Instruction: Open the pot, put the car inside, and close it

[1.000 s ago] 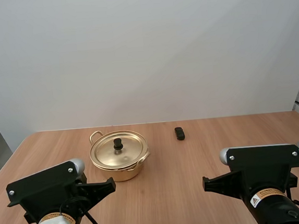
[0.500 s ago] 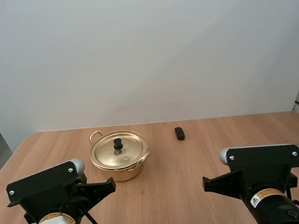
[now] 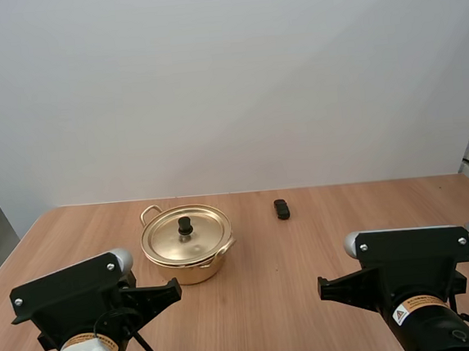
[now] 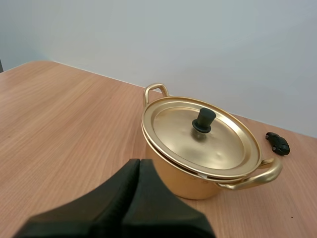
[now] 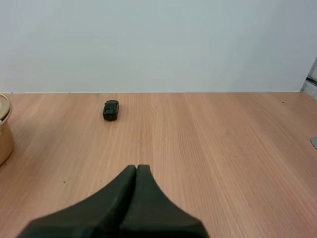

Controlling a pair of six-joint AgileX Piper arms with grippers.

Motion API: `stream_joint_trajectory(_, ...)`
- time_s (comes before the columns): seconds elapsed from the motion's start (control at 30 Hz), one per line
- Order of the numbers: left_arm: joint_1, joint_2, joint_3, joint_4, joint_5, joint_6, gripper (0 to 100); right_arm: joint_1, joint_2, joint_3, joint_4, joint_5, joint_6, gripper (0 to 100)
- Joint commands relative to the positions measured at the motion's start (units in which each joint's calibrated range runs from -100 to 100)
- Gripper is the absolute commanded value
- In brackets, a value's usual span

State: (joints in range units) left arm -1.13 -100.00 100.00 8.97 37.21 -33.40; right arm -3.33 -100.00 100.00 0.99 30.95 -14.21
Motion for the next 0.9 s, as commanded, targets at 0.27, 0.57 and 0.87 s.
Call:
stream_joint_trajectory(0.27,0.01,0.0,0.0,0.0,0.0,0.0,0,0.0,0.0,0.0,0.0,0.0,0.0,0)
stream_joint_trajectory(0.57,0.01,0.0,0.0,0.0,0.0,0.0,0,0.0,0.0,0.0,0.3,0.0,0.0,0)
stream_joint_trajectory(0.87,0.01,0.0,0.0,0.0,0.0,0.0,0,0.0,0.0,0.0,3.4,0.0,0.0,0)
